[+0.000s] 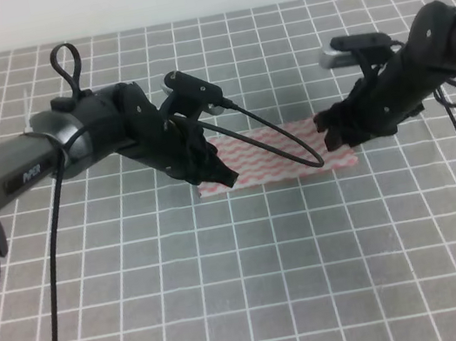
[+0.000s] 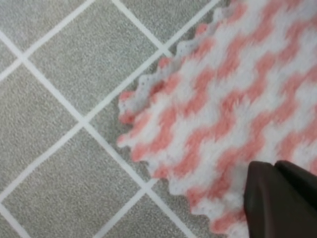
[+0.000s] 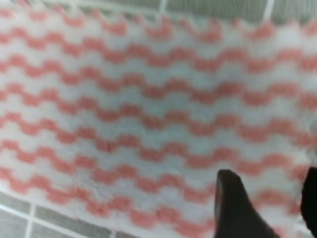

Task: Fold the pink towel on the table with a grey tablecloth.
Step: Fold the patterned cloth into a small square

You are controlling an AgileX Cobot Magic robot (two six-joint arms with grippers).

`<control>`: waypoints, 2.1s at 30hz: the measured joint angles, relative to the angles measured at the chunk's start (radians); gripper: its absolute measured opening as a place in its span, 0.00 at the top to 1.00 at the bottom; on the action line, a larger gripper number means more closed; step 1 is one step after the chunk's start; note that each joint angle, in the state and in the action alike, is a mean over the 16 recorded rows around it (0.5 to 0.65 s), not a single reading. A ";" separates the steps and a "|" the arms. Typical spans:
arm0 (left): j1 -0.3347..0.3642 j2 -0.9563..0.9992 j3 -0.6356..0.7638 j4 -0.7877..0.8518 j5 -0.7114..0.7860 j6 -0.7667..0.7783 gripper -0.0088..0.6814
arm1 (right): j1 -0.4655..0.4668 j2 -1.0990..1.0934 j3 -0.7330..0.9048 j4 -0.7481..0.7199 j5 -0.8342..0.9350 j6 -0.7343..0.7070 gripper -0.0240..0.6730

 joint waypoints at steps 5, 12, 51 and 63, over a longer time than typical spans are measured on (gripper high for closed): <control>0.000 -0.002 0.000 -0.001 0.000 0.004 0.99 | 0.001 0.000 -0.021 -0.055 0.028 0.036 0.57; 0.000 0.001 0.000 0.000 0.000 0.006 0.99 | 0.001 0.000 -0.034 -0.104 0.060 0.081 0.58; 0.001 0.003 0.000 -0.006 0.000 0.026 0.99 | 0.001 0.031 -0.048 -0.059 0.052 0.086 0.95; 0.000 0.002 0.000 -0.008 0.004 0.026 0.99 | 0.001 0.031 -0.115 -0.053 0.112 0.069 0.99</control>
